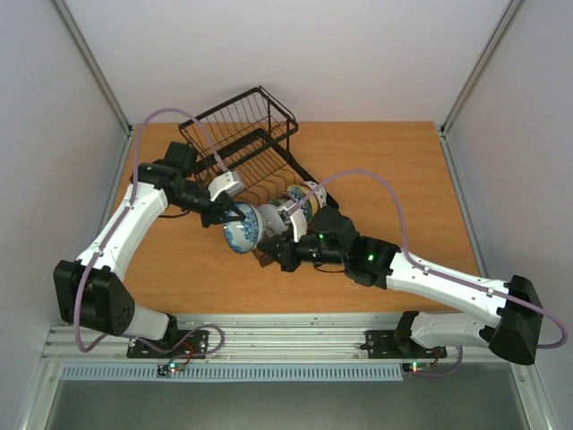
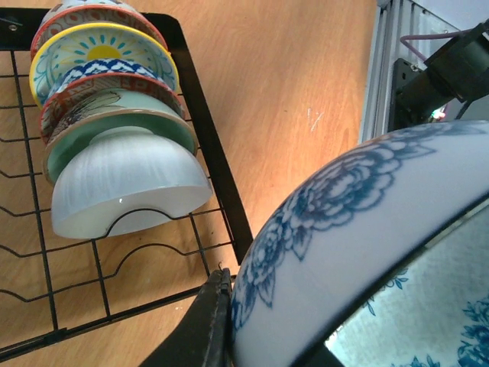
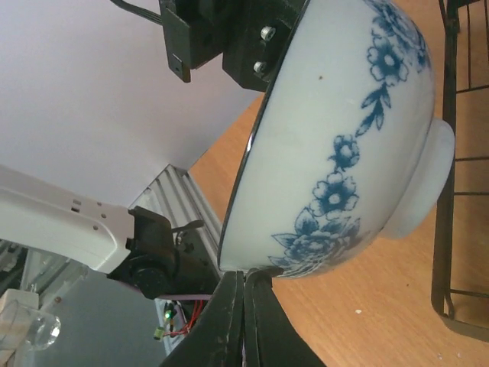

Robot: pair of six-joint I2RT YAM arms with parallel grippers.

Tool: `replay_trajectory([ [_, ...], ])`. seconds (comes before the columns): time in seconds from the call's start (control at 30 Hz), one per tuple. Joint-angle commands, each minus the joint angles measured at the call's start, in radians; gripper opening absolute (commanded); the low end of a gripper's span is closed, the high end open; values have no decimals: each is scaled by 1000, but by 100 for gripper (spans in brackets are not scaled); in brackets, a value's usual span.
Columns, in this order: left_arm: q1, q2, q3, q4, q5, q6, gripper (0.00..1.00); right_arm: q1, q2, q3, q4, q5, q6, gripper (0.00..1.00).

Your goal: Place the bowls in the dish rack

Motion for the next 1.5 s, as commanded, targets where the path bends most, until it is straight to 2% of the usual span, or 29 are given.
replay_trajectory([
  [0.0,-23,-24,11,-43,140,-15,1,-9,-19,31,-11,43,-67,5],
  [0.07,-23,-26,11,-42,140,-17,0,-9,-15,39,-24,42,-68,16],
  [0.1,-22,-25,12,-43,139,-18,1,-9,-14,41,-28,42,-67,27],
  [0.13,-23,-26,12,-43,137,-17,1,-9,-13,42,-34,45,-68,44],
  [0.17,-23,-28,12,-44,137,-17,0,-9,-13,43,-41,53,-68,57],
  [0.2,-23,-28,12,-44,138,-16,0,-9,-15,42,-47,62,-67,66],
  [0.27,-22,-28,12,-49,143,-13,0,-9,-20,34,-50,88,-67,78],
  [0.33,-22,-25,13,-59,147,-8,1,-9,-27,28,-50,107,-67,83],
  [0.83,-23,-10,32,-117,183,42,0,-9,6,68,-26,141,-114,97],
  [1.17,-23,-5,35,-124,186,50,1,-9,43,105,19,82,-109,96],
  [1.47,-22,-13,22,-88,171,29,1,-9,67,105,96,-38,-87,92],
])
